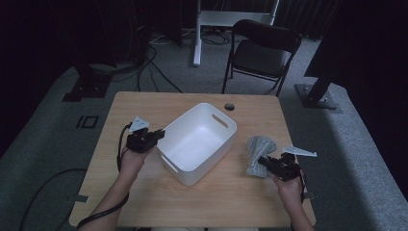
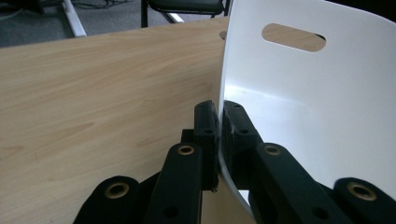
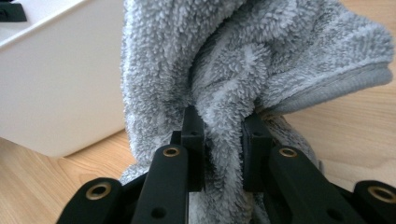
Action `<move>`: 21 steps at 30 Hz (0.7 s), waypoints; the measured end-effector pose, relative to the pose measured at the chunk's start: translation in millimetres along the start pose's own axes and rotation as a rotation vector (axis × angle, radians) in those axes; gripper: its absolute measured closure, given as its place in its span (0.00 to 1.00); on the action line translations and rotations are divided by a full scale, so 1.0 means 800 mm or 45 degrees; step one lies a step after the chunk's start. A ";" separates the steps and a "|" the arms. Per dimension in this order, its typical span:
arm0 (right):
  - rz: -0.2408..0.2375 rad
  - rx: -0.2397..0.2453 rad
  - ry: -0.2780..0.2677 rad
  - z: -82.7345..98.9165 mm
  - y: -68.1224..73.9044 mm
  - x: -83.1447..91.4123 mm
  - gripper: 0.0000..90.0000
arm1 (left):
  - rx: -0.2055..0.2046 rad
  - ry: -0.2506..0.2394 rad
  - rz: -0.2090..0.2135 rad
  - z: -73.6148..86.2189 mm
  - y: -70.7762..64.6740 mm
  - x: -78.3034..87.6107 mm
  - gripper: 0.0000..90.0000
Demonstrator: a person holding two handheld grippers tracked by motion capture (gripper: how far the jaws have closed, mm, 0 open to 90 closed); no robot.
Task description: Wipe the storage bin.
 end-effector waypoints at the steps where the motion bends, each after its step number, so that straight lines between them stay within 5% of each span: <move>1: -0.004 0.007 -0.002 -0.002 0.002 0.000 0.84 | 0.003 0.002 -0.008 0.001 0.000 0.001 0.95; 10: -0.050 0.049 -0.064 -0.040 0.030 -0.006 0.84 | 0.007 -0.030 0.034 0.009 -0.007 0.010 0.93; 14: -0.061 0.073 -0.089 -0.055 0.042 -0.010 0.84 | -0.022 -0.025 0.008 0.014 -0.011 0.017 0.93; 21: -0.083 0.071 -0.092 -0.058 0.052 -0.017 0.84 | 0.000 -0.023 0.015 0.022 -0.018 0.027 0.93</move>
Point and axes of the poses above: each handheld gripper's, and its own axes: x roughly backward along the jaws, z roughly out of its underside, y roughly to its left, the point moved 10 cm from there along -x, roughly forward along the jaws, and after that the axes turned 2 degrees about y, right-handed, at the moved point
